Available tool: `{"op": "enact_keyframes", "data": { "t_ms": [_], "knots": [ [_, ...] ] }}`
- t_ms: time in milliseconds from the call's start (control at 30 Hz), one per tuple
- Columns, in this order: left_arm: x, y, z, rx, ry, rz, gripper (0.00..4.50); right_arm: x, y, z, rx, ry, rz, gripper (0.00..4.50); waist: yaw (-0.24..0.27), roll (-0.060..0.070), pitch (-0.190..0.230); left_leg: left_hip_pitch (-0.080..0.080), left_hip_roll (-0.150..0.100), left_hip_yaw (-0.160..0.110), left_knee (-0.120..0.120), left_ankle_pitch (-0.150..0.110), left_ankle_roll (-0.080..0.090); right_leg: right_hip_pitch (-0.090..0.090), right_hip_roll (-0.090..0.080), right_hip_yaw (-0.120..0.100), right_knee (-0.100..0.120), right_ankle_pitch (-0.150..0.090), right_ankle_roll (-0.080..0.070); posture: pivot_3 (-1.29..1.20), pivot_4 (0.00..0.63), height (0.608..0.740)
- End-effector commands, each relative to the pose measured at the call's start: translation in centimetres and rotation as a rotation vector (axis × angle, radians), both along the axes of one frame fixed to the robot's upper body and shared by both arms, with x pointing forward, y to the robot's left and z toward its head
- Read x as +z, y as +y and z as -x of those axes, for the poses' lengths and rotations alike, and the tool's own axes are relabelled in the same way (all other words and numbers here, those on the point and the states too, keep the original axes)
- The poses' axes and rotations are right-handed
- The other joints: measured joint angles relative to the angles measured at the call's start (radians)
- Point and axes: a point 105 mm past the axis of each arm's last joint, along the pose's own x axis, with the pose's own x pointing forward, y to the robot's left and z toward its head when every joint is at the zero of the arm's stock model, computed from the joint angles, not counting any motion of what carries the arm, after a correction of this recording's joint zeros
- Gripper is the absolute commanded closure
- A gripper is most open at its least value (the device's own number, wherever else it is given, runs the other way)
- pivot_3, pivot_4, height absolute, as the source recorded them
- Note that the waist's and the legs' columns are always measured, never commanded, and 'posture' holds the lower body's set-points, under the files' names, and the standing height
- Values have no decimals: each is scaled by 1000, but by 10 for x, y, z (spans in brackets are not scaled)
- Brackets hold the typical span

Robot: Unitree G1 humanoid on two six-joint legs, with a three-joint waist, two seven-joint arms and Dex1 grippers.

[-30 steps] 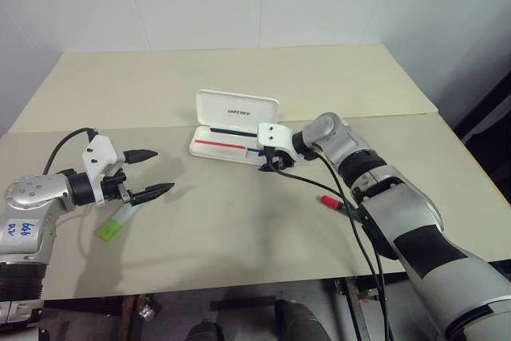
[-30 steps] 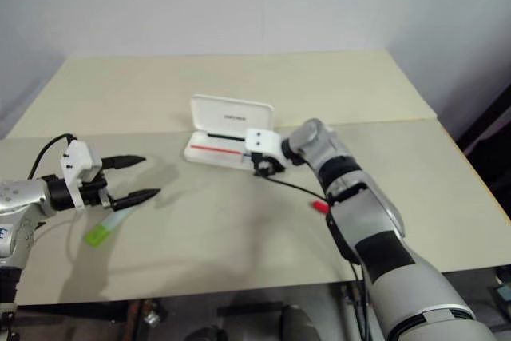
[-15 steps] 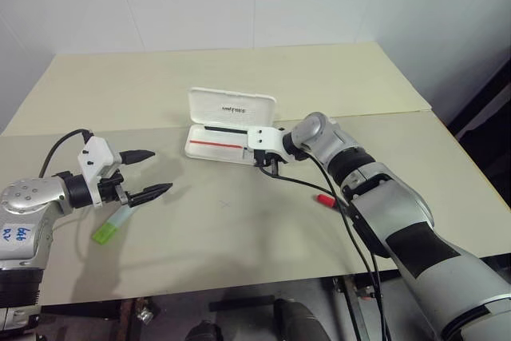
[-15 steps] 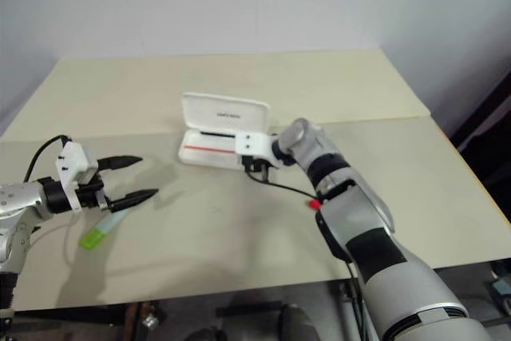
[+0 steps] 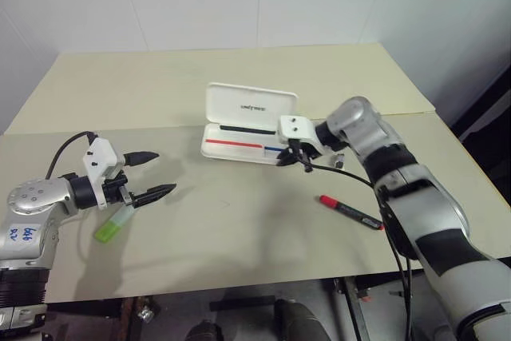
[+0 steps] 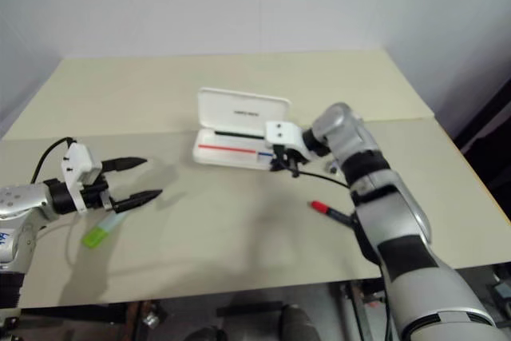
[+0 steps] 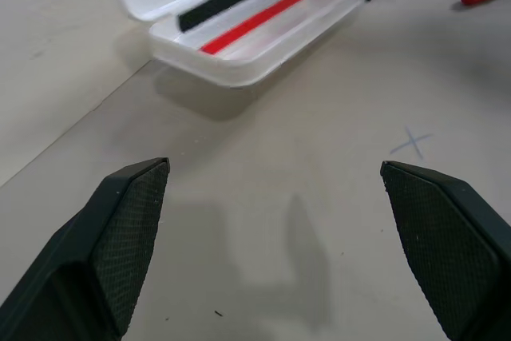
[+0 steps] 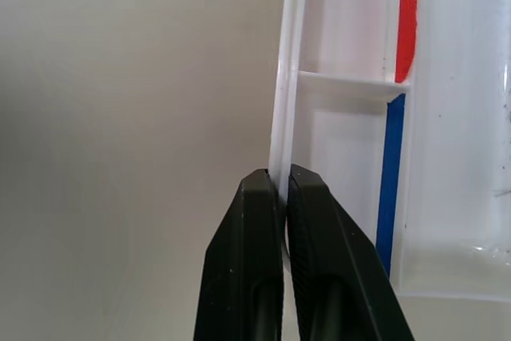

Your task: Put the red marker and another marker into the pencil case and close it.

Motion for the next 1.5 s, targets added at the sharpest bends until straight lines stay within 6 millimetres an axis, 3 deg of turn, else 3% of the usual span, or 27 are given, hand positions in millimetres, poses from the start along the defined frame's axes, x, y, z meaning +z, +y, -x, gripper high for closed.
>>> {"op": "enact_keyframes", "data": {
  "t_ms": [33,367,533,933,1200,1500],
  "knots": [
    [6,-4,-5,-22,-28,4,0,9,-1,22,66,-11,-17,4468,7,0,0,0,0,0,0,0,0,0,0,0,0,0,0,0,150,740],
    [-1,-14,-10,-66,-2,19,0,-19,-14,83,58,63,-5,4468,26,0,0,0,0,2,3,0,0,-1,2,1,2,0,0,0,150,740],
    [-2,-16,-9,-71,4,21,0,-28,-17,95,68,80,21,4468,32,0,0,0,0,2,4,0,0,-1,2,1,2,0,0,0,150,740],
    [-2,-17,-7,-74,5,23,0,-43,-17,77,90,-16,97,4468,29,-3,-2,2,0,2,5,0,0,0,2,2,-1,0,0,0,150,740],
    [-1,-18,-6,-75,2,25,0,-26,4,84,114,7,6,4468,20,-4,-2,4,0,2,5,1,0,0,2,3,3,0,-1,0,150,740],
    [0,-18,-7,-77,-4,25,0,-12,6,91,115,2,-32,4468,36,-4,-2,2,0,2,4,0,0,0,2,2,2,0,-1,0,150,740]
  ]
}}
